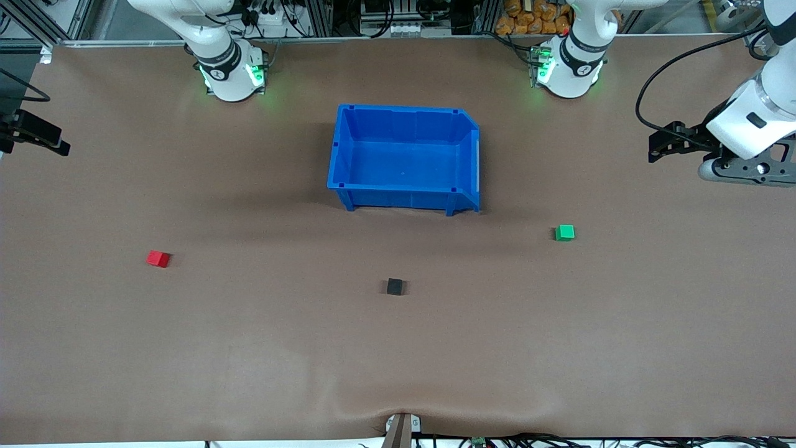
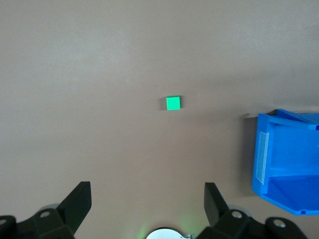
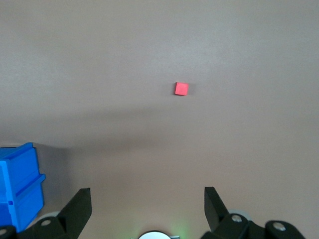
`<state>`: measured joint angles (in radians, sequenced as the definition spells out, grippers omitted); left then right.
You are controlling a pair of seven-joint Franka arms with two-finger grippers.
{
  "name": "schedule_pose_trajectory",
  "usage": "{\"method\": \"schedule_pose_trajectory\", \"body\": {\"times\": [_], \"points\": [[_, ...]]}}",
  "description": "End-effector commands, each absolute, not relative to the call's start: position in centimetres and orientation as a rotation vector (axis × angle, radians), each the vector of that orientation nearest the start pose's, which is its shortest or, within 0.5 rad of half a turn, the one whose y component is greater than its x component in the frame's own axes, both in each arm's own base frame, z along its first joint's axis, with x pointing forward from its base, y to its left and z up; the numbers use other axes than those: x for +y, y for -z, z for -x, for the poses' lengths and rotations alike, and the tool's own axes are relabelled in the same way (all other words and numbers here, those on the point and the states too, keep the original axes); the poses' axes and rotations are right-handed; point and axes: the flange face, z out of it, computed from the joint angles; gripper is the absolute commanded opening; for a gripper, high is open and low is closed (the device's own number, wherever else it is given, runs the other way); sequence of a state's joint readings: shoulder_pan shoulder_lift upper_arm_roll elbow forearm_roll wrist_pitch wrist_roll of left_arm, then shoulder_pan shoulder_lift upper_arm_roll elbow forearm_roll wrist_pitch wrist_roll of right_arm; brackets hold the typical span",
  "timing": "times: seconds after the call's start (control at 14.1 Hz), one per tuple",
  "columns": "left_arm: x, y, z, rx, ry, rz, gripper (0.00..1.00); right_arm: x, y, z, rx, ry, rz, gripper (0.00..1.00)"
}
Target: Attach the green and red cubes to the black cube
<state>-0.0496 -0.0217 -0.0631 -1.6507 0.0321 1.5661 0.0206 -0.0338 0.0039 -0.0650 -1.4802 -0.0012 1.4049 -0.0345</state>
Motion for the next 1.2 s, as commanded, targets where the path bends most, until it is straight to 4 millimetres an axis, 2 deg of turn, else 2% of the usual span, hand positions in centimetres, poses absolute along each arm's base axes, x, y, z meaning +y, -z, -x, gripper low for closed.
{"method": "schedule_pose_trajectory", "body": {"times": [0.0, 0.42, 0.57, 0.71, 0.85, 0.99, 1.06, 1.13], "points": [[-5.9, -60.0, -54.1, 0.227, -0.092, 3.088, 1.00, -5.5, -65.5, -53.6, 0.102, -0.126, 3.109, 1.00], [-6.2, -59.3, -53.9, 0.212, -0.148, 3.084, 1.00, -5.5, -65.4, -53.6, 0.107, -0.132, 3.101, 1.00], [-6.5, -58.5, -53.1, 0.212, -0.239, 3.074, 1.00, -5.6, -65.3, -53.7, 0.109, -0.134, 3.098, 1.00], [-7.3, -56.7, -52.9, 0.070, -0.294, 3.063, 1.00, -5.7, -65.0, -53.9, 0.112, -0.131, 3.098, 1.00], [-7.8, -54.4, -52.4, -0.016, -0.360, 3.040, 1.00, -6.2, -60.9, -56.8, 0.119, -0.217, 3.110, 1.00], [-8.0, -52.2, -54.1, -0.032, -0.391, 3.038, 1.00, -6.5, -60.8, -57.4, 0.139, -0.216, 3.116, 1.00], [-8.2, -51.4, -55.2, -0.034, -0.350, 3.060, 1.00, -7.6, -59.0, -57.7, 0.172, -0.270, 3.106, 1.00], [-8.5, -50.6, -55.9, -0.036, -0.324, 3.078, 1.00, -8.2, -55.7, -59.0, 0.174, -0.360, 3.088, 1.00]]}}
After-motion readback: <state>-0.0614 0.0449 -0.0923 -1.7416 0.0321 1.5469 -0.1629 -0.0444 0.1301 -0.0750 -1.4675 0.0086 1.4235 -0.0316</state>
